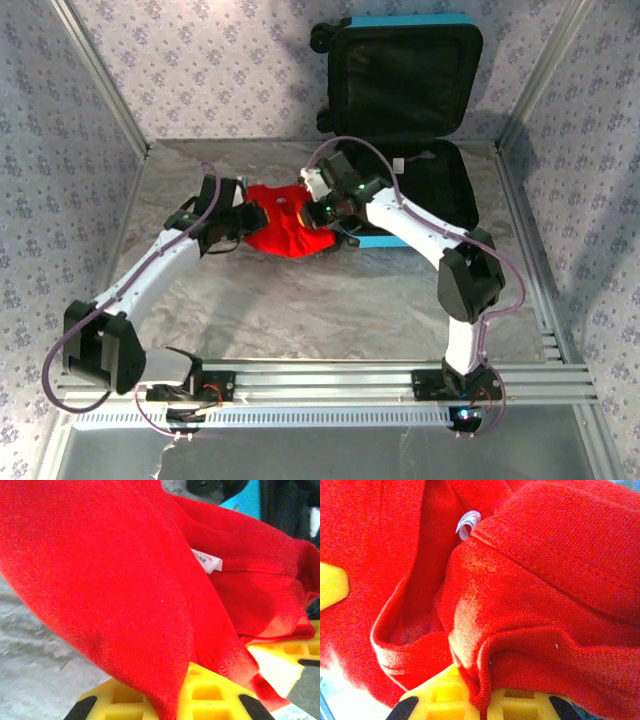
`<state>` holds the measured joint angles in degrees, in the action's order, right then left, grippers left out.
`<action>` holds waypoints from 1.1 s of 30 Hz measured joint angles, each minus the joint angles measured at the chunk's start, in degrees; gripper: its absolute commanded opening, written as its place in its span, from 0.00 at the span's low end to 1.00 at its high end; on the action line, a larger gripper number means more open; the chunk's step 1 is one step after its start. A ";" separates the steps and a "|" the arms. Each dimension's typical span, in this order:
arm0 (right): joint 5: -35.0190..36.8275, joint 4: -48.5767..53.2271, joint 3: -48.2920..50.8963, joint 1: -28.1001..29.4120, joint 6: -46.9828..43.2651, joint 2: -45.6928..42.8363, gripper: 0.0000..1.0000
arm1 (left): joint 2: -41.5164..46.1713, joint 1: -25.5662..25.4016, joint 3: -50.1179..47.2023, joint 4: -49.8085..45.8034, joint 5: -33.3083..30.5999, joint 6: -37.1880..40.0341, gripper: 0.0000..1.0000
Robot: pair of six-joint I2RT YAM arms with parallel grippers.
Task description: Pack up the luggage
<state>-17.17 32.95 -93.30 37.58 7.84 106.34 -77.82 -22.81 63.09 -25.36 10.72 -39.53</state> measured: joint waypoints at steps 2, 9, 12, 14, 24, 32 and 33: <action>0.20 1.68 -0.02 -1.49 -0.87 -1.57 0.00 | -2.60 -1.40 2.80 0.15 -0.04 -0.22 0.00; 0.83 6.40 0.00 -8.11 -3.28 -6.60 0.00 | -12.02 -6.16 12.83 1.53 0.02 -1.09 0.00; 0.76 8.20 0.00 -12.17 -4.57 -8.61 0.00 | -16.28 -7.63 17.51 2.23 0.13 -1.55 0.00; 0.61 9.22 0.00 -15.21 -5.33 -9.60 0.00 | -19.32 -8.46 20.61 3.04 0.46 -1.99 0.00; -0.22 14.99 -3.02 -26.21 -7.56 -8.74 0.00 | -39.87 -12.44 42.82 3.30 3.58 -3.69 0.00; -0.46 17.94 -8.57 -34.32 -8.37 -4.13 0.00 | -51.32 -14.86 59.87 0.20 4.55 -4.13 0.00; -0.48 18.34 -9.40 -35.15 -8.39 -3.37 0.00 | -52.09 -15.10 61.09 -0.13 4.68 -4.26 0.00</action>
<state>-17.65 51.29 -102.69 2.44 -0.56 102.98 -129.91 -37.91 124.18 -25.50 15.40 -43.79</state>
